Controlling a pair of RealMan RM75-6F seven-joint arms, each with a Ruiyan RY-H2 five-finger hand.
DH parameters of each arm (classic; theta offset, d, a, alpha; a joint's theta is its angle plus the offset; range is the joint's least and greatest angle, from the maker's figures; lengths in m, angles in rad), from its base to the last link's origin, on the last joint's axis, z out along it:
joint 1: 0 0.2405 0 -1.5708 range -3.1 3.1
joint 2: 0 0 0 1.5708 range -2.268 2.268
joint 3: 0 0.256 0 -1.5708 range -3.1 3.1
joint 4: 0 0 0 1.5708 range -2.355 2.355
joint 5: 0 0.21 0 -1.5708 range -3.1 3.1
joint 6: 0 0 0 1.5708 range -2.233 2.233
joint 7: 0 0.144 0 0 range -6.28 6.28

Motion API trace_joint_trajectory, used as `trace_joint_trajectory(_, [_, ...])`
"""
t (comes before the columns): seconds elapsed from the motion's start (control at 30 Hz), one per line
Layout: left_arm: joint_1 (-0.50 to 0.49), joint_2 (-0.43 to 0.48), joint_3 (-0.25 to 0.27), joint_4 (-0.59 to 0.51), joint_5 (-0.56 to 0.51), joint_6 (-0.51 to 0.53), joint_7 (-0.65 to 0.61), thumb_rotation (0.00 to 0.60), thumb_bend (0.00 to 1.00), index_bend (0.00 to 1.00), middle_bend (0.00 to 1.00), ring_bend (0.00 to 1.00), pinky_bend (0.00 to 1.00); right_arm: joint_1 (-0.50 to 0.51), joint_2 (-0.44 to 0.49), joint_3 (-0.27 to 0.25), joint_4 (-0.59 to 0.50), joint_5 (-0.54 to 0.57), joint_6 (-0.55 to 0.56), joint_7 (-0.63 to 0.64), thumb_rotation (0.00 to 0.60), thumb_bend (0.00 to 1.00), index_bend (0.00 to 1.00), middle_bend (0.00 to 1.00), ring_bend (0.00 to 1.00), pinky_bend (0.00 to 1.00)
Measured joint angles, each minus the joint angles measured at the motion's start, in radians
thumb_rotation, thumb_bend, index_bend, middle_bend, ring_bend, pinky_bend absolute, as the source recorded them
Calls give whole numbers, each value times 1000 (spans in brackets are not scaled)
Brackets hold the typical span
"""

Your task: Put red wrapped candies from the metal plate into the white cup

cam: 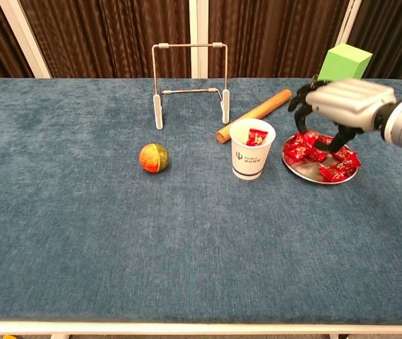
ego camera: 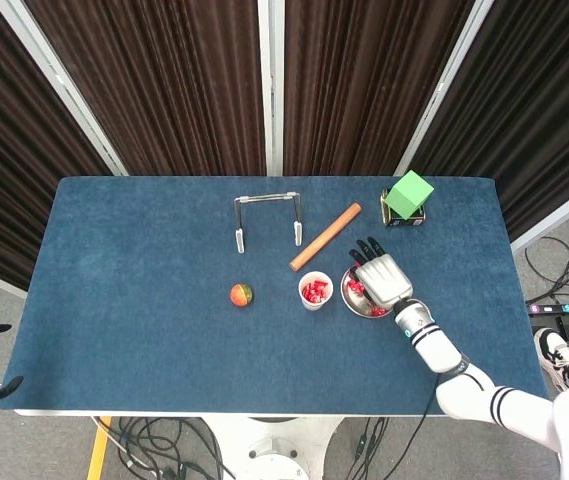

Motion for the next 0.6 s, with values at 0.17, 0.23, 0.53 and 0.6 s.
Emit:
trace_joint_trajectory(0.17, [-2,1,-1,-4,3,2,3,600,0,317,187,108,186,-2,81,31,-166,-31,52,16,600,381,568,157,0,8])
trace_joint_trajectory(0.23, [-1,1,-1,-4,3,3,4,600,0,317,187,108,187,1,110,43,-238,-46,66,18,600,381,568,156,0,8])
trace_joint_trajectory(0.53, [2,2,-2,2,-4,3,-5,600,0,317,187,108,187,60,79,69,-277,-16,11,-43,600,381,541,144,0,8])
trace_joint_trajectory(0.6, [4,1,-1,6,-7,3,-8,600,0,317,187,108,187,70,56,69,-252,6,-3,-62,600,381,528,142,0,8])
